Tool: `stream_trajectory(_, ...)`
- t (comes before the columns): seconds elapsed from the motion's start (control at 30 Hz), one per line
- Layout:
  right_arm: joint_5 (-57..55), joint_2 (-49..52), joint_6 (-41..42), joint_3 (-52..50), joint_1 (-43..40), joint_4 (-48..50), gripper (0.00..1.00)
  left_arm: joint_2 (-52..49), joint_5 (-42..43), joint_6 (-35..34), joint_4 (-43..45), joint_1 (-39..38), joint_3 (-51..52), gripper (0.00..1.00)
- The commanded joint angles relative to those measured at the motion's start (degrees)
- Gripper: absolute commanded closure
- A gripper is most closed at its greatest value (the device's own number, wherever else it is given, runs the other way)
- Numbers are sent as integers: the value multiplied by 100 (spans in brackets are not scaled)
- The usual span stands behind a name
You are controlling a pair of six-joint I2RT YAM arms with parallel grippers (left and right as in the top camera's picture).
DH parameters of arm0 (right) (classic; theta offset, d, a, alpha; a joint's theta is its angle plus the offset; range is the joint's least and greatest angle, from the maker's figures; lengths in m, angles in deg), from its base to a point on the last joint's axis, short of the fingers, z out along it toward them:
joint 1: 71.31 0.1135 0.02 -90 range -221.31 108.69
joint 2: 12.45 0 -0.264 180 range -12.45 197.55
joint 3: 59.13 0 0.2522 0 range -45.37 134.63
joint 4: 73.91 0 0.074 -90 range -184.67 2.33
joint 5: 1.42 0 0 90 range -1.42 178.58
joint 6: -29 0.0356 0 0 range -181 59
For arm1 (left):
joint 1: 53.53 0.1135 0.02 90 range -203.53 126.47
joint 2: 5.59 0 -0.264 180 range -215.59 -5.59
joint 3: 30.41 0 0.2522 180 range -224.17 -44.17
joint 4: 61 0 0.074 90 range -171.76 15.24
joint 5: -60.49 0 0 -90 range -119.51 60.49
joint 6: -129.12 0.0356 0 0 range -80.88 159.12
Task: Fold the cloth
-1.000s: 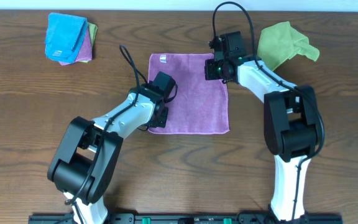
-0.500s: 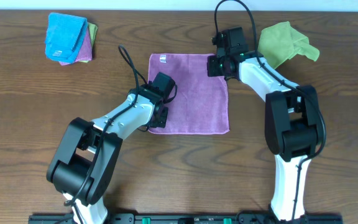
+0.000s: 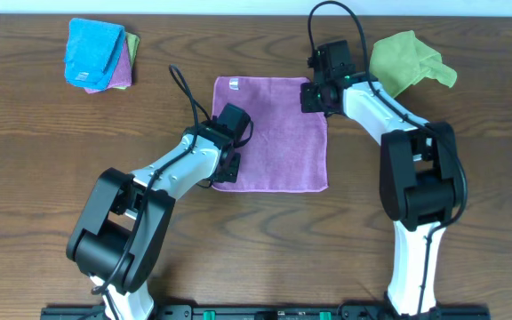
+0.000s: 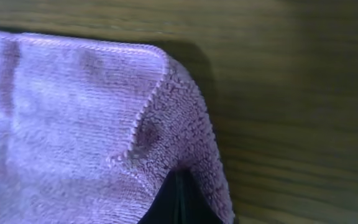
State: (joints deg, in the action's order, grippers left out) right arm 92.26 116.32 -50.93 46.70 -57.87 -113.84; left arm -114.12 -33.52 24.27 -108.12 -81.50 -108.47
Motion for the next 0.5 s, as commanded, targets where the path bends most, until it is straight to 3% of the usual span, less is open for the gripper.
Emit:
stream_trajectory(0.0,-748,68,17,81,-125,-146,99,-420,404,-61,-44,-46,352,94)
stream_trajectory(0.47,-1405,68,81,94,-181,-157,99,-420,404,-63,-35,-46,352,94)
